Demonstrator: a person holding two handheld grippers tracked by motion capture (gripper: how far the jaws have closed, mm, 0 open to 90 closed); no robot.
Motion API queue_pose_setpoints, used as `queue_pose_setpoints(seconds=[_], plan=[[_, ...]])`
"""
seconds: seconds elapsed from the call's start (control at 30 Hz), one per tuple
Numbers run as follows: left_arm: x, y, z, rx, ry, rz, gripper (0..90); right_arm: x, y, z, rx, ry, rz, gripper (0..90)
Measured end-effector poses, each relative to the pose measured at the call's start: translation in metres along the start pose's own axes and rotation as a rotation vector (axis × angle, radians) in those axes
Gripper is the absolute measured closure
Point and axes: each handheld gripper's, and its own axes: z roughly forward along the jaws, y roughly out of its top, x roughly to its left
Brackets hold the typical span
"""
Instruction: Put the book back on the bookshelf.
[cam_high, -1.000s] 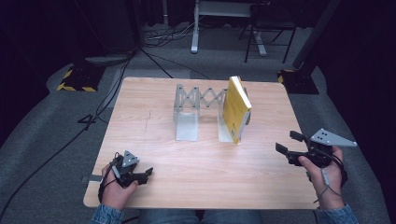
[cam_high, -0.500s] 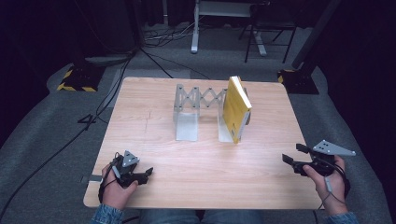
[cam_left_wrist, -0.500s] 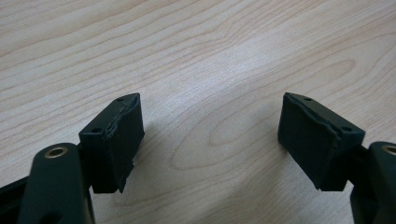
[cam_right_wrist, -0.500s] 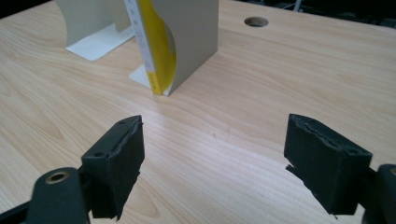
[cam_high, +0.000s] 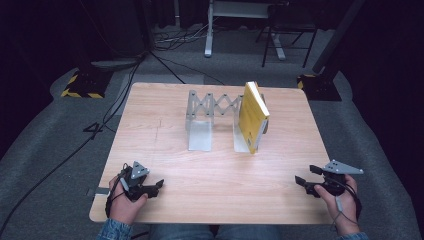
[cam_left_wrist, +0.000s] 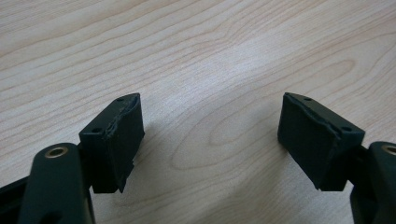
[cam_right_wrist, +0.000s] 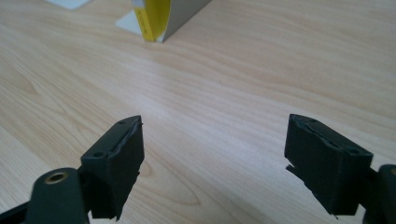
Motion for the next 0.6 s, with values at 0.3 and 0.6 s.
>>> queue_pose_setpoints(seconds=[0.3,0.6], plan=[[0.0,0.0,0.0,0.0,0.001,0.001,23.1,0.006,-0.016,0.013,0.051,0.023,-0.006,18.0],[0.0,0.0,0.0,0.0,0.001,0.0,23.1,0.014,-0.022,0.025,0.091,0.011,-0.059,15.8]])
